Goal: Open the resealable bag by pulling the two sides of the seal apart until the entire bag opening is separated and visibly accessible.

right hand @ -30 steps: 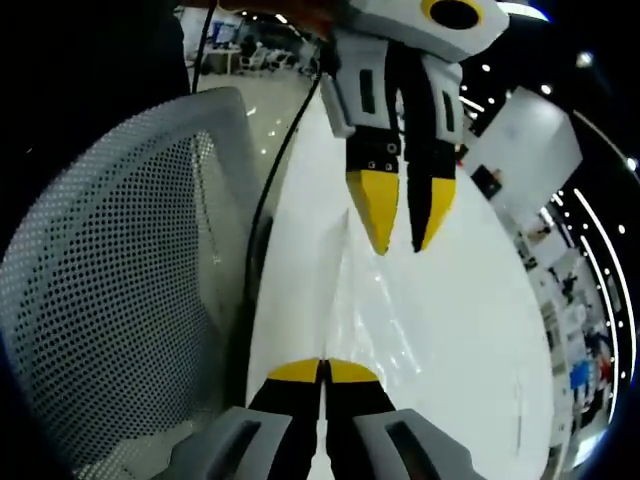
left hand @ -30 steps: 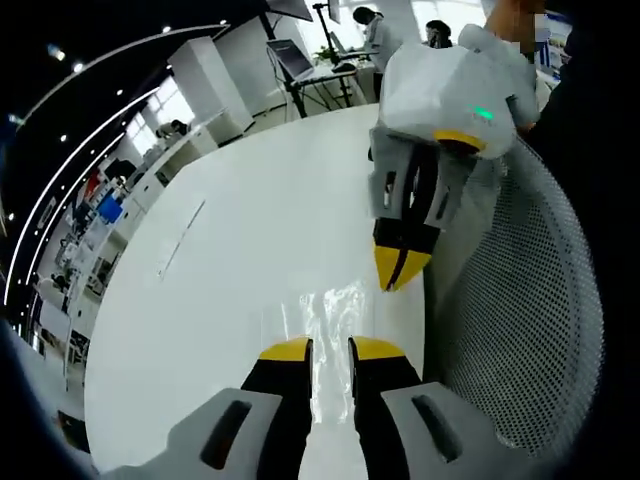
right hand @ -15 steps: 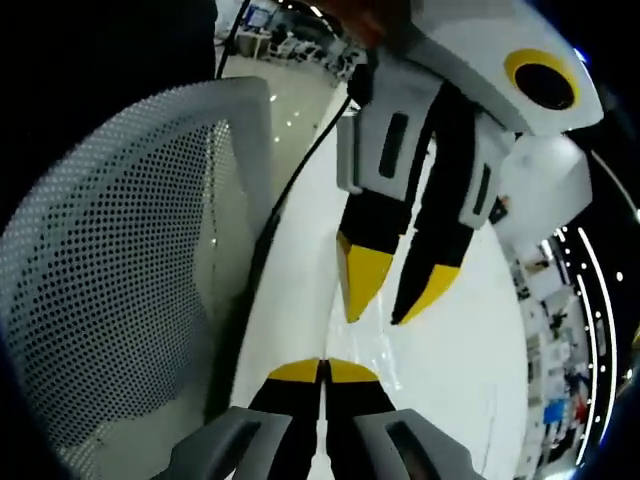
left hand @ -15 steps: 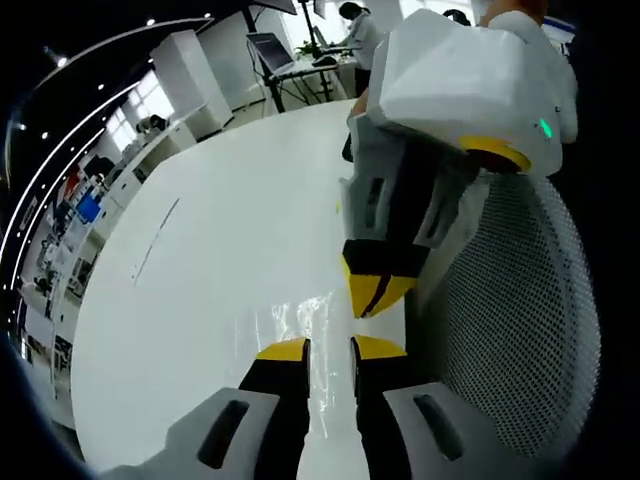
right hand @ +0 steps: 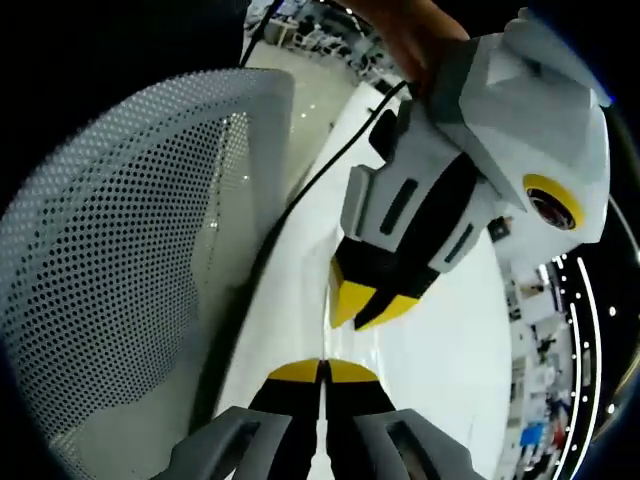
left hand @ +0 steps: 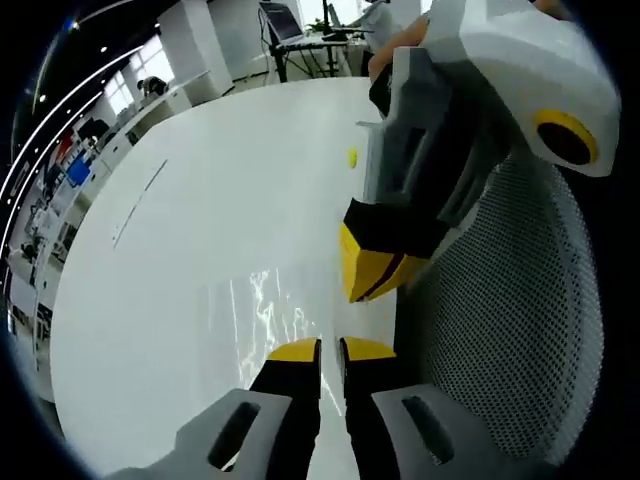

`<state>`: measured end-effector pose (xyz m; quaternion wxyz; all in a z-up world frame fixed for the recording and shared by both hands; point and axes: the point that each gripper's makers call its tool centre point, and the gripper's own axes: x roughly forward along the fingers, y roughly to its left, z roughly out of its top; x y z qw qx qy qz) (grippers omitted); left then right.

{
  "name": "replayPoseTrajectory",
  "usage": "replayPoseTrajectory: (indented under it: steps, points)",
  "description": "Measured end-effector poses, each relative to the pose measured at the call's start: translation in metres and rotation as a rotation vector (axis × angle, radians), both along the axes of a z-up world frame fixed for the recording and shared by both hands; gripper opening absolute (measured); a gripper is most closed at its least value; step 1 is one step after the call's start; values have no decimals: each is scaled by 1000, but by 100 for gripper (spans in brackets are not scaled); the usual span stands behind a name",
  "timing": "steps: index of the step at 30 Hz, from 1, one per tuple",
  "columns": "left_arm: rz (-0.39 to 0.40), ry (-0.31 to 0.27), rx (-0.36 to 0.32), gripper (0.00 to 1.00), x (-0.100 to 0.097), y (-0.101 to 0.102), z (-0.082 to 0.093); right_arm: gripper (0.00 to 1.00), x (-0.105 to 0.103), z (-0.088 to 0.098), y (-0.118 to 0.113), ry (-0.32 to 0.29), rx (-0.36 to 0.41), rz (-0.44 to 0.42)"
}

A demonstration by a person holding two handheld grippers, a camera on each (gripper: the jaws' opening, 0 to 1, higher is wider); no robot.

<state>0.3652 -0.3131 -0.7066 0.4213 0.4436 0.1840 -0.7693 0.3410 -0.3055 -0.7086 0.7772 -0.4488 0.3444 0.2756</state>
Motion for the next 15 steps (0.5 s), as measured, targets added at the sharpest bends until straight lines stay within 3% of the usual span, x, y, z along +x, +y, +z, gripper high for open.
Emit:
replayPoseTrajectory:
  steps: [4,8,11,15]
  points:
    - [49,23,-11,0,3,-2,3,0,1,0,-1,-2,6,-10]
    - [78,-9,-80,0,10,-12,13,0,1,1,-4,-5,2,-31]
    - [92,-60,-172,0,19,-24,25,0,3,3,-9,-15,-8,-56]
    - [125,-69,-229,0,23,-31,37,0,8,9,-12,-39,28,-109]
